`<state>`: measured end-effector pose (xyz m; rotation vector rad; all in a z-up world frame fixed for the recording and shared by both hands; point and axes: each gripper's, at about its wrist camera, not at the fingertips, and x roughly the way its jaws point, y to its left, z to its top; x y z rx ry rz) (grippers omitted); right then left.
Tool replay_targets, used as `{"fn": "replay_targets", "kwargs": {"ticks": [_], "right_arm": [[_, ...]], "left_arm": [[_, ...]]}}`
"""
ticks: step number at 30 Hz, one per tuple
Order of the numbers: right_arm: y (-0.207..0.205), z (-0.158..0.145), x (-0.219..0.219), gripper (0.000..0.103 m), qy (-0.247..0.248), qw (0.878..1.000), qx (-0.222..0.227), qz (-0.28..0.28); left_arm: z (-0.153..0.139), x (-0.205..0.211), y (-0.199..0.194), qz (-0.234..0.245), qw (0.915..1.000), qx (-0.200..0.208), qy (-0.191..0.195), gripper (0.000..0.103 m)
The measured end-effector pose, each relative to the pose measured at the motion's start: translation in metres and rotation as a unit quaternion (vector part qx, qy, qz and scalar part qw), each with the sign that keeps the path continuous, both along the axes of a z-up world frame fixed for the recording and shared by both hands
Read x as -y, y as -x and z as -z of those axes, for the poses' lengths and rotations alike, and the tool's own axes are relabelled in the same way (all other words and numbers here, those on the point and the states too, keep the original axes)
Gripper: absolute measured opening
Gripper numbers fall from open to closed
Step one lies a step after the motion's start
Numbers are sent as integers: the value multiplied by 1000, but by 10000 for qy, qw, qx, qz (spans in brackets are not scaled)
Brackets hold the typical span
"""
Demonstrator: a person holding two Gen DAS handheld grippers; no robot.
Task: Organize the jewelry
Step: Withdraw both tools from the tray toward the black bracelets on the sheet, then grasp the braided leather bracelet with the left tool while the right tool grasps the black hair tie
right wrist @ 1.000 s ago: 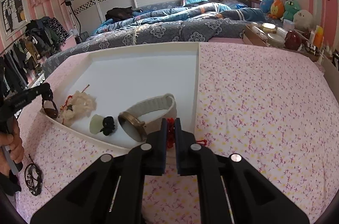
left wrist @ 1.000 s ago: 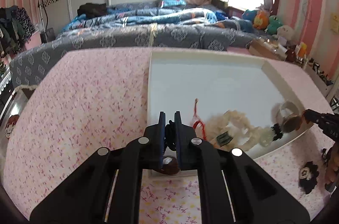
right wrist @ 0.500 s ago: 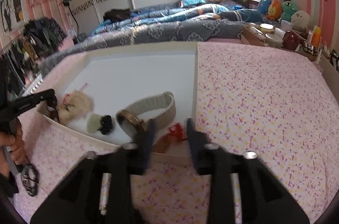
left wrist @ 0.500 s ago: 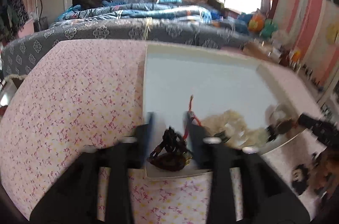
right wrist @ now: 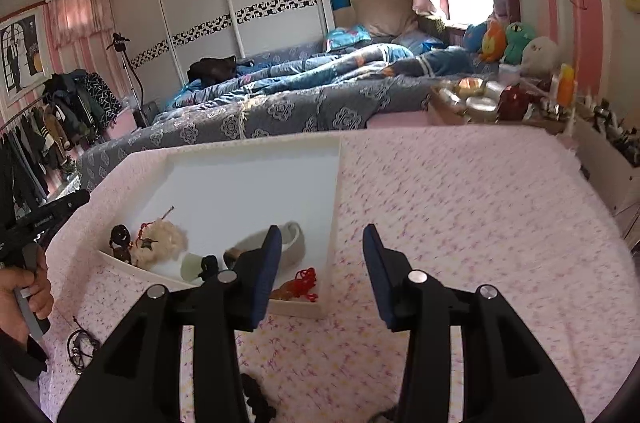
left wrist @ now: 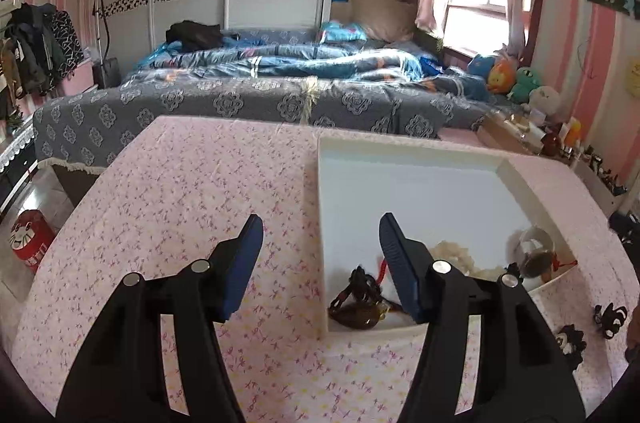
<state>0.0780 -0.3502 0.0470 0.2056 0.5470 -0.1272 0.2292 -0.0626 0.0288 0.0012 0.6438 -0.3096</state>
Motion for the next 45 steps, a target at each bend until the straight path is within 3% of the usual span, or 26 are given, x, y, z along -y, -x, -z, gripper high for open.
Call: {"fn": "replay_targets", "kwargs": {"ticks": [3,4,5,9,17,23,27,32,45], "right_arm": [[8,-9,-5,43,193,9997,-108,-94],[14,-10,-6,43,310,9993,-127,-142],[21,-11,-6,43,445,9988,-152,-168],[67,-3,17,43,534,9982,-239,123],[125,58,26,43,299,9974,-637,165],[130,71,18,44,170,9979,-633,7],[130,72,11,44,352,9972,-663,0],[128,73,12,46,244,9971,-719,-75],[129,73,3,46,248,9970,-713,-161]], "left_arm": [[-1,-11,6,-27,9997,-258,-11,62],[-1,-15,12,-5,9996,-273,-80,68],[0,-19,23,38,9994,-257,-228,73],[7,-36,69,87,9971,-141,-742,74],[33,-47,139,240,9963,-440,-703,78],[52,-18,168,563,9932,-651,-785,80],[57,-1,178,643,9915,-729,-862,83],[73,17,184,922,9858,-1012,-971,86],[77,15,172,736,9854,-1206,-952,88]]}}
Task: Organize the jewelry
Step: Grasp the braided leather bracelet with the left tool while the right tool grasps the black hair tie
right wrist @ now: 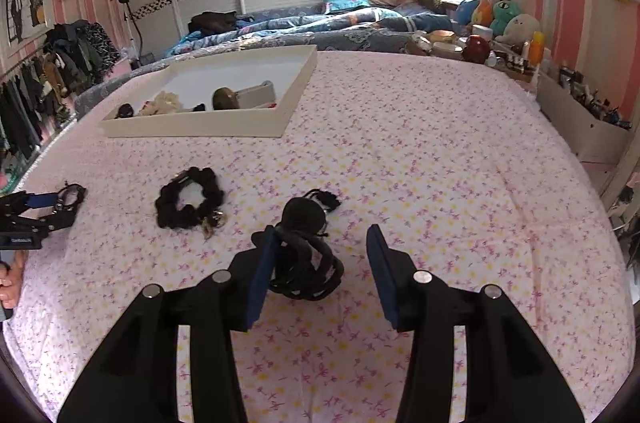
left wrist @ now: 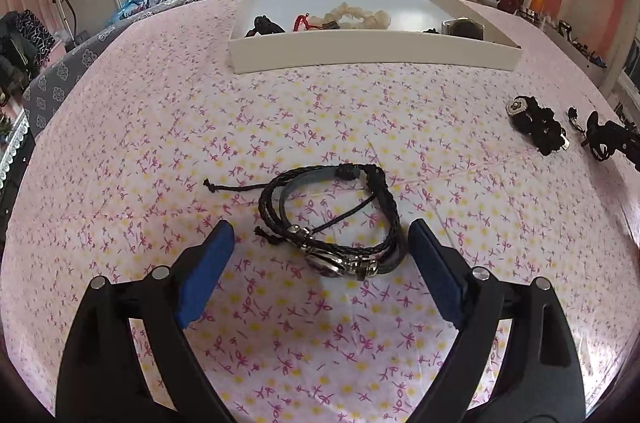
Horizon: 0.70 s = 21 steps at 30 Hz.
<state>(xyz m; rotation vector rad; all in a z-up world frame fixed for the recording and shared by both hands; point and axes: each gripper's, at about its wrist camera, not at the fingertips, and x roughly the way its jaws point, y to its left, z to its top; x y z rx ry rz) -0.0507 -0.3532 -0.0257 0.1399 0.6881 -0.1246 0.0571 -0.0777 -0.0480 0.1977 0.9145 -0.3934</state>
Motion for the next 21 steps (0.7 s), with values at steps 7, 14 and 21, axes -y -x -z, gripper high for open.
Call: {"fn": "replay_targets", "kwargs": {"ticks": [7,14,21], "right_arm": [[-1,0,-8,45,93,9999,-22,-71],[-1,-2,-16,27,306,9994,-6,-133],[7,-6,-8,23,69,9999,143,-24]], "left_arm": [[-2,3,-1,53,10000,37,57,78],[-5,1,1,36,9997,141,201,44],[-7,-6,0,120,9982,89,578,38]]}}
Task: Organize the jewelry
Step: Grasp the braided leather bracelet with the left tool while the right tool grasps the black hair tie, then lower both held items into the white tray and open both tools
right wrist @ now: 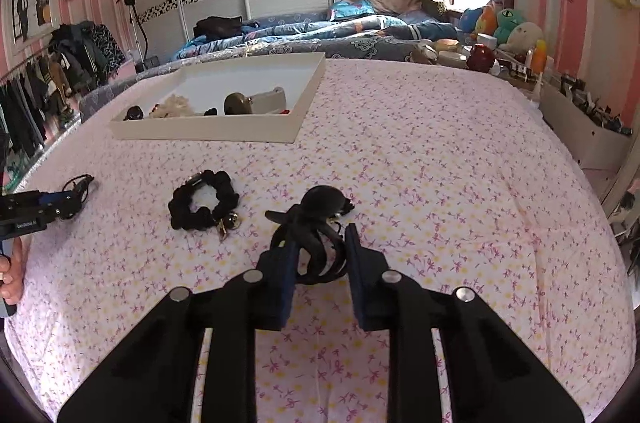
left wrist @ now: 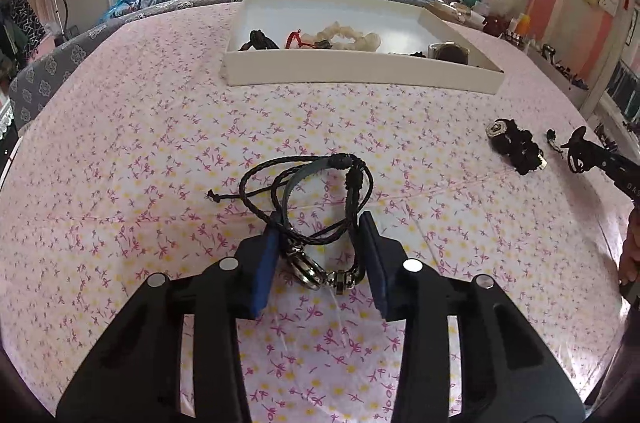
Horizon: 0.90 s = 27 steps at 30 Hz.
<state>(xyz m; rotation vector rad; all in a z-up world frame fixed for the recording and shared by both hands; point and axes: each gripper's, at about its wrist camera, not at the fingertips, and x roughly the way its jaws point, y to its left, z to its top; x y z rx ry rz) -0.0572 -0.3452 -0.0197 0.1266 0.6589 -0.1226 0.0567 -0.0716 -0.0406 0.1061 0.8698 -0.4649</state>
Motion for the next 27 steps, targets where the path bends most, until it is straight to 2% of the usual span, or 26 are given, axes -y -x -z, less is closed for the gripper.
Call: {"fn": "replay_targets", "kwargs": {"ticks": [5,14,18,21,27], "right_arm": [[3,-15,-2,23,-78,9998,190,-17],[-24,-81,-21,23,-120,9958,873,-244],[-52,-102,-25,23,-367,9927,1093,-361],[-82,-108,-29,23,-481,9919,1113,-368],[-153,-93,-34,23,-750,9930,846,-340]], "left_arm": [[-17,-2,4,14,9995,314,39,38],[-76,2,-34,-13,9965,769,337,38],[-96,16,-56,64,9943,1038,219,38],[-105,25,-80,85,9936,1095,282,38],[-91,42,-139,-118,9951,964,191,38]]}}
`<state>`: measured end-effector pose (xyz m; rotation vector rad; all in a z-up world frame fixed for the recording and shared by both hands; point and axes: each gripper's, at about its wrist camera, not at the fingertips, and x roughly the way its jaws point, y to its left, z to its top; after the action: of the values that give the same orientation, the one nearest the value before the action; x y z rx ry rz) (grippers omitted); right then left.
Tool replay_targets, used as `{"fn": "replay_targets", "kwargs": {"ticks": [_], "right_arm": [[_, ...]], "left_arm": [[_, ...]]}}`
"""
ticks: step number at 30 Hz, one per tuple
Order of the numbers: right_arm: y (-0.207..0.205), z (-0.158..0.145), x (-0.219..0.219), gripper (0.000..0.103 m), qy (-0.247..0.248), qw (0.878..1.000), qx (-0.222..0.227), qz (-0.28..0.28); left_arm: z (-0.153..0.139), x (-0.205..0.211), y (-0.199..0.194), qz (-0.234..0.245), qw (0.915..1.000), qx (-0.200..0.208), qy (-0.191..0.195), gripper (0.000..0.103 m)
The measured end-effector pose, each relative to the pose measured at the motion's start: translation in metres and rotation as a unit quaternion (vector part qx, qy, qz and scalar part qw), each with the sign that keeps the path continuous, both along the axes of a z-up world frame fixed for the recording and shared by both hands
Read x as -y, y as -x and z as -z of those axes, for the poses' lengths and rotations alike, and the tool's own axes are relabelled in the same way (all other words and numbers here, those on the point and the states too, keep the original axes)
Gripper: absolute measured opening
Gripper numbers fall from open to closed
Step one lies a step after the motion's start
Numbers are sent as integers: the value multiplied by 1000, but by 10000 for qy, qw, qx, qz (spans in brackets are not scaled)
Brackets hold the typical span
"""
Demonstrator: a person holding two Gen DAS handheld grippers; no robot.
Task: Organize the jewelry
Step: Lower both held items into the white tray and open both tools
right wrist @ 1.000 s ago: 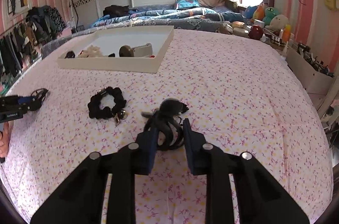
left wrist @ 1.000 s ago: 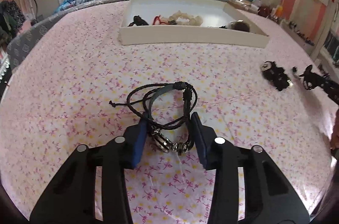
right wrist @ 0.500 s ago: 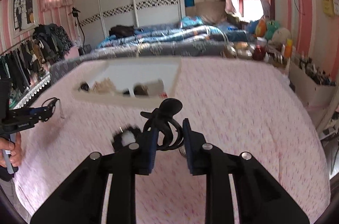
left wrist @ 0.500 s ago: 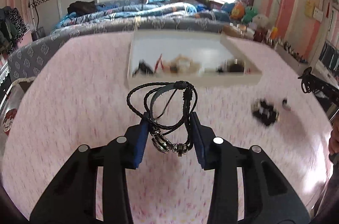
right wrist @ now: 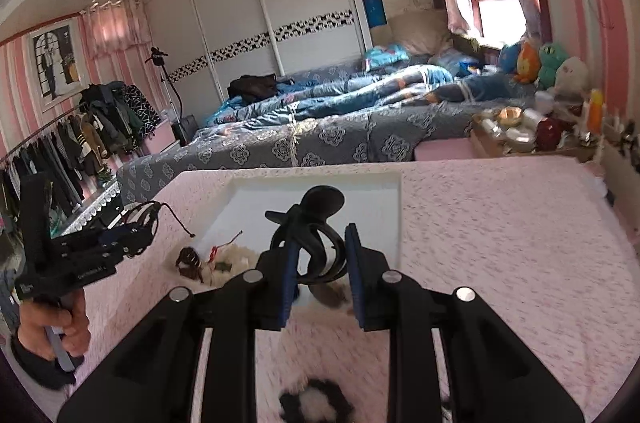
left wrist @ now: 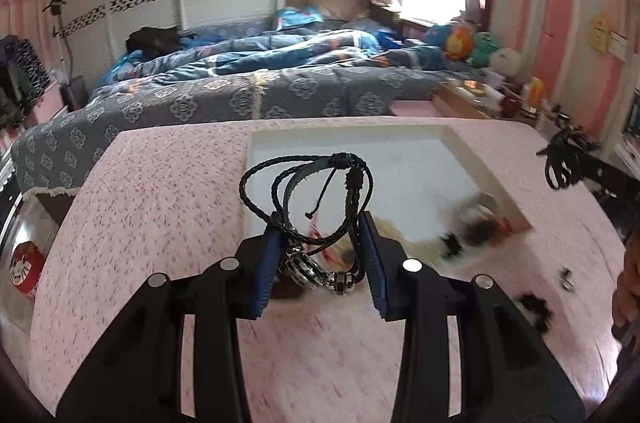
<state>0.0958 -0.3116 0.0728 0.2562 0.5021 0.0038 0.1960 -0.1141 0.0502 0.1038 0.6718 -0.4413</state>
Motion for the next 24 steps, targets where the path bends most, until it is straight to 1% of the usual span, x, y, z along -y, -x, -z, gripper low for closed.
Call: {"fn": "replay_targets", "kwargs": {"ticks": [4,6,7,10,12,13,16,24], "right_arm": [[-38,17,-8,23,-3,9997,-216,-63],[-53,25,-13,23,50,9995,-291,-85],[-62,32,-16,23,68,9994,-319,-115],[-74,47,-20,23,74,9994,-344,-64],[-80,57,-21,23,18,9992,-391,-14],[-83,62,-21,23,66,9989,-455,12],[-82,67,-17,23,54,9990,-440,57],[-74,67,-16,24,99,9992,-360,131]], "left_arm": [[15,3,-27,-44,9999,-95,70,38],[24,4,-36,22,9994,-248,236,38],[28,4,-41,-30,9992,-288,279,38],[39,7,-49,-131,9992,-228,306,38],[44,6,-49,-59,9993,-166,336,38],[46,7,-48,-15,9995,-125,293,38],[47,9,-45,11,9998,24,186,39],[57,10,-44,-83,9999,-96,60,39]]}}
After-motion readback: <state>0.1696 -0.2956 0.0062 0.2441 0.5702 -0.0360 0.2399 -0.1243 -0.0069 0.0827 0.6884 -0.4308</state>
